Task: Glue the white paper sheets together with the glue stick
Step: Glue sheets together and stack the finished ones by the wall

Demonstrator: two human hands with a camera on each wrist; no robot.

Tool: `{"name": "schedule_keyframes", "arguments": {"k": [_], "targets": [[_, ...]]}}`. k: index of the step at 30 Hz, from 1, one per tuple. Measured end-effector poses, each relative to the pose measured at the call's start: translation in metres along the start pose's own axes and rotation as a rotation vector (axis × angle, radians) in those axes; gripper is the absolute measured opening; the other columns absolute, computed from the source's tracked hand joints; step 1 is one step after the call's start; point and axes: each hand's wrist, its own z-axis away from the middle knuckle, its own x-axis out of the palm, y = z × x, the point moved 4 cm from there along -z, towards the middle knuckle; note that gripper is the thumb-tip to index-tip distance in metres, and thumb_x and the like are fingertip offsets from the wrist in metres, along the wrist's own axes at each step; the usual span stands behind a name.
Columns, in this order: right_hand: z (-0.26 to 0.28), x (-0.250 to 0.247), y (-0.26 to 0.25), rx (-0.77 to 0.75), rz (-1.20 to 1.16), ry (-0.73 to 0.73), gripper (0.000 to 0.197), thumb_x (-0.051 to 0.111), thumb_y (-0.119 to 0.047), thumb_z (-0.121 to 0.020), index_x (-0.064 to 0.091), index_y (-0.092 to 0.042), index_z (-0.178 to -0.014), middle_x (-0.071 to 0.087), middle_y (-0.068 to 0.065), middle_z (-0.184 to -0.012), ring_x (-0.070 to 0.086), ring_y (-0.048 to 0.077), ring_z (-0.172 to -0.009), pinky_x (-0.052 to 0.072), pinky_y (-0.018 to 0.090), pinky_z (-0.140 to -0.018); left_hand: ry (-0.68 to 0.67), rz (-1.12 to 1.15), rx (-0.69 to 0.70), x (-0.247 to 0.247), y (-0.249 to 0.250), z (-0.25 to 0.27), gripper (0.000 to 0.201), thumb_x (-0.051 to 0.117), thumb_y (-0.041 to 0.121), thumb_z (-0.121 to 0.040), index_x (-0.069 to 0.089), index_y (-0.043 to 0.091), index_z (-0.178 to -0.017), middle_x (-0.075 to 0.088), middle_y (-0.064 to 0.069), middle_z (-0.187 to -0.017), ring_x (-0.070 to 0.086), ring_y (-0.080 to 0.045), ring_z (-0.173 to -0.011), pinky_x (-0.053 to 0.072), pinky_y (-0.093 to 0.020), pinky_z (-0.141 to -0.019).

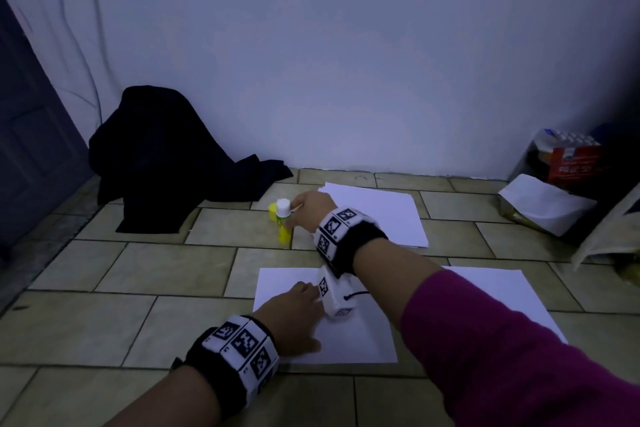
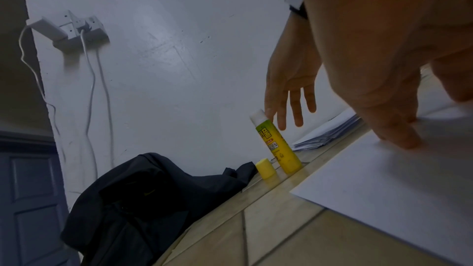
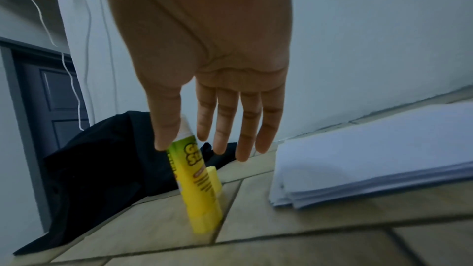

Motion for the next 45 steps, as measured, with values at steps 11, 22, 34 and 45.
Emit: {"name": "schedule_keyframes", "arguments": {"k": [11, 22, 34, 45], "targets": [[0.03, -0.018, 0.011, 0.053, -0.692, -0.197, 0.018, 0.046, -0.019, -0.099, 0.049, -0.015, -0.116, 0.051, 0.002, -0.08, 0.053, 0.016, -0.066, 0.047, 0.019, -0.052, 0.033, 0.067, 0.014, 0.002, -0.008, -0.004, 0.076, 0.059, 0.043, -0.09, 0.018, 0.028, -0.152, 0.006, 0.0, -0.161, 0.013, -0.022, -0.144, 0.03, -0.041, -0.113], [0.077, -0.065, 0.09, 0.11, -0.054, 0.178, 0.03, 0.083, -0.015, -0.066, 0.061, -0.021, -0.086, 0.056, -0.002, -0.097, 0.049, 0.01, -0.091, 0.037, 0.016, -0.059, 0.087, 0.01, -0.096, -0.005, 0.007, -0.018, 0.083, 0.061, 0.056, -0.083, 0.02, 0.026, -0.148, 0.008, -0.007, -0.157, 0.021, -0.029, -0.137, 0.034, -0.042, -0.105], [0.086, -0.034, 0.092, 0.088, -0.066, 0.096, 0.028, 0.075, -0.004, -0.072, 0.057, -0.017, -0.089, 0.062, 0.01, -0.107, 0.055, 0.021, -0.093, 0.041, 0.021, -0.062, 0.048, 0.017, -0.085, -0.013, 0.003, -0.018, 0.081, 0.064, 0.051, -0.084, 0.023, 0.025, -0.149, 0.023, 0.001, -0.154, 0.025, -0.027, -0.136, 0.039, -0.043, -0.103], [0.147, -0.032, 0.1, 0.065, 0.162, -0.145, 0.03, 0.078, -0.016, -0.072, 0.059, -0.022, -0.095, 0.055, 0.002, -0.106, 0.051, 0.015, -0.091, 0.037, 0.016, -0.057, 0.021, -0.021, -0.071, -0.016, 0.0, -0.02, 0.061, 0.047, 0.01, -0.097, 0.023, 0.026, -0.151, 0.016, 0.0, -0.158, 0.023, -0.029, -0.138, 0.038, -0.042, -0.106]]}}
